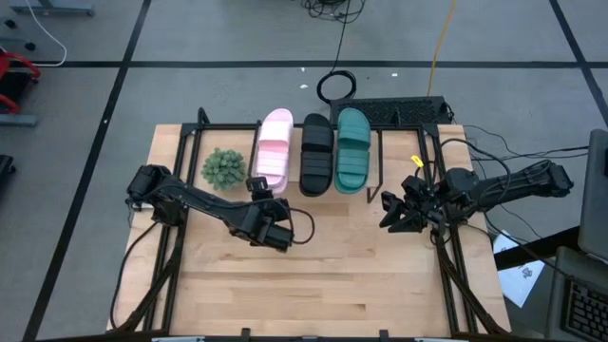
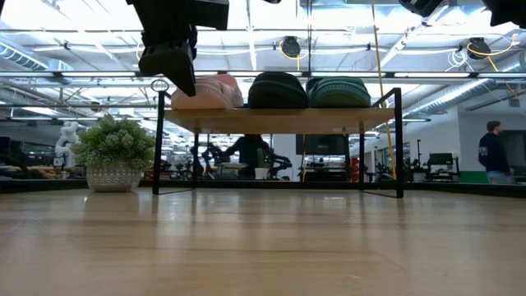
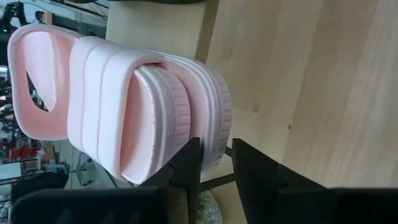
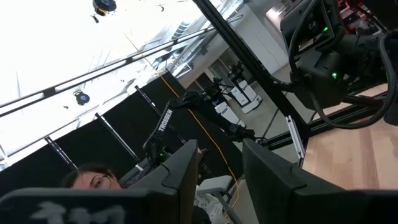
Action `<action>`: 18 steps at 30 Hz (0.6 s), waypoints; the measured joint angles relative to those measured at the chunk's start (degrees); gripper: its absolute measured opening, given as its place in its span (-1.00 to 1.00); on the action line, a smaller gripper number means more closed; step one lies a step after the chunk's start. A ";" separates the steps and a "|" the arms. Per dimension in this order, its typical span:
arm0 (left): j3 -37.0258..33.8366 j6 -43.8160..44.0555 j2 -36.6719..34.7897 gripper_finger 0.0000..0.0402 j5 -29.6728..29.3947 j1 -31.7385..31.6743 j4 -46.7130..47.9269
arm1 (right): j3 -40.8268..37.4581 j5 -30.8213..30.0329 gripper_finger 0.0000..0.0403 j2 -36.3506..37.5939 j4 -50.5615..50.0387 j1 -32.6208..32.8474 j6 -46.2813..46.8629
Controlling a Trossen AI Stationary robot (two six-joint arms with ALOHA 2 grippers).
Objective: Pick and place slides into the shelf
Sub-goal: Put the pink slippers on the shelf
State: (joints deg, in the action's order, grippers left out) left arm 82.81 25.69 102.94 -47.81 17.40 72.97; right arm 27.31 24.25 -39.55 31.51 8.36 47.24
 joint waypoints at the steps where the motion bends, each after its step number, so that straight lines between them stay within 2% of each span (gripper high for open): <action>1: 0.00 0.02 0.00 -0.57 0.00 -0.02 0.00 | 0.00 0.00 -0.41 0.00 0.00 0.00 0.00; 8: 0.00 -0.15 0.00 -0.57 0.01 -0.02 0.02 | 0.00 -0.02 -0.41 0.00 0.00 0.00 0.02; 18: 0.04 1.40 -0.02 -0.57 3.52 -0.67 -0.13 | 0.00 -0.07 -0.41 0.00 0.00 0.00 0.02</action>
State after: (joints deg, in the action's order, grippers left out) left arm 82.85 27.09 102.91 -44.29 16.73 72.84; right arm 27.31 24.18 -39.55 31.51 8.36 47.27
